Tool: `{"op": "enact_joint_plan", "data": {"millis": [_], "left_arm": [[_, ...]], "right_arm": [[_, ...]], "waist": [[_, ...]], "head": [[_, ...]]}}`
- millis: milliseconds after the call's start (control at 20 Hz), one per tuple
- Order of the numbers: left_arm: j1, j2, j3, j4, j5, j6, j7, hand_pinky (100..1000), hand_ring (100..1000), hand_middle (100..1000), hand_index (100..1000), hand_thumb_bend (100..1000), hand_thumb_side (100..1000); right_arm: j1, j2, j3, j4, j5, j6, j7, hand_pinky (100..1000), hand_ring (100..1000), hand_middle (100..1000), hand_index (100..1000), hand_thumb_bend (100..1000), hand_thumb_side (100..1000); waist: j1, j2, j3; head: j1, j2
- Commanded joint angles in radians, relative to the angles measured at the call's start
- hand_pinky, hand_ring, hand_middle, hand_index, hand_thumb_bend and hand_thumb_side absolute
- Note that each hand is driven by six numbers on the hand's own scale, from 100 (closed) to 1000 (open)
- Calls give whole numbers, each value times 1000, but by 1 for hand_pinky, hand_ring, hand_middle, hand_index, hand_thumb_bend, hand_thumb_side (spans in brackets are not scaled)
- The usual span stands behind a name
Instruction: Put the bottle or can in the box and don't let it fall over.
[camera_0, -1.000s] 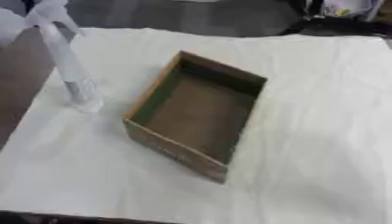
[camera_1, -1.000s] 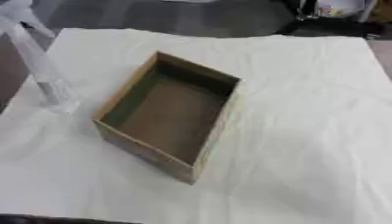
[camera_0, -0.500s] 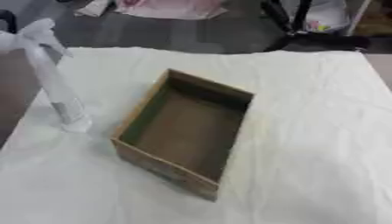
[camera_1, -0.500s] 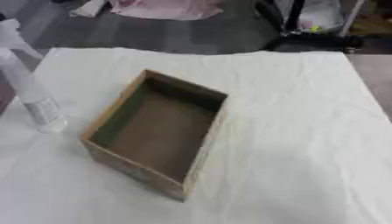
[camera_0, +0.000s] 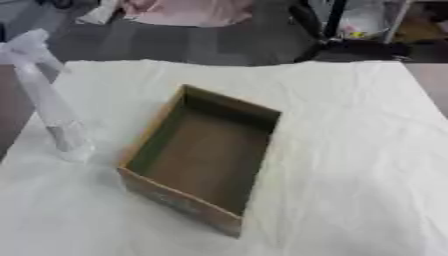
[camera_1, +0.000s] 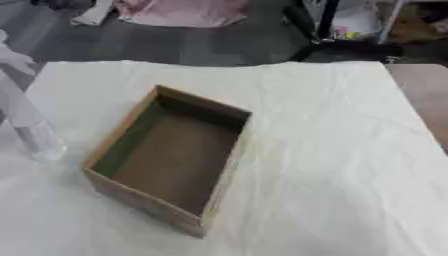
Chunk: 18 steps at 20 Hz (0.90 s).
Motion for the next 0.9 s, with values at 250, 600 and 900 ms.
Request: {"op": "enact_joint_plan", "data": {"millis": [250, 600, 900], "left_arm": [[-110, 49, -49, 71, -61, 23, -117, 684, 696, 705, 885, 112, 836], [-211, 36, -65, 117, -48, 42, -232, 704, 717, 723, 895, 123, 831], [-264, 16, -77, 139, -61, 50, -334, 714, 729, 735, 902, 134, 827]], "right_arm": [[-11, -44, 5, -24, 2, 1, 14, 946, 950, 1000, 932, 427, 443], [-10, -49, 8, -24, -1, 2, 17, 946, 950, 1000, 932, 427, 444], [-10, -49, 11, -24, -2, 3, 19, 946, 950, 1000, 932, 427, 444]], "waist": [[6, -16, -6], [9, -21, -6], [8, -23, -9]], "head": [[16, 14], [36, 10], [72, -13]]}}
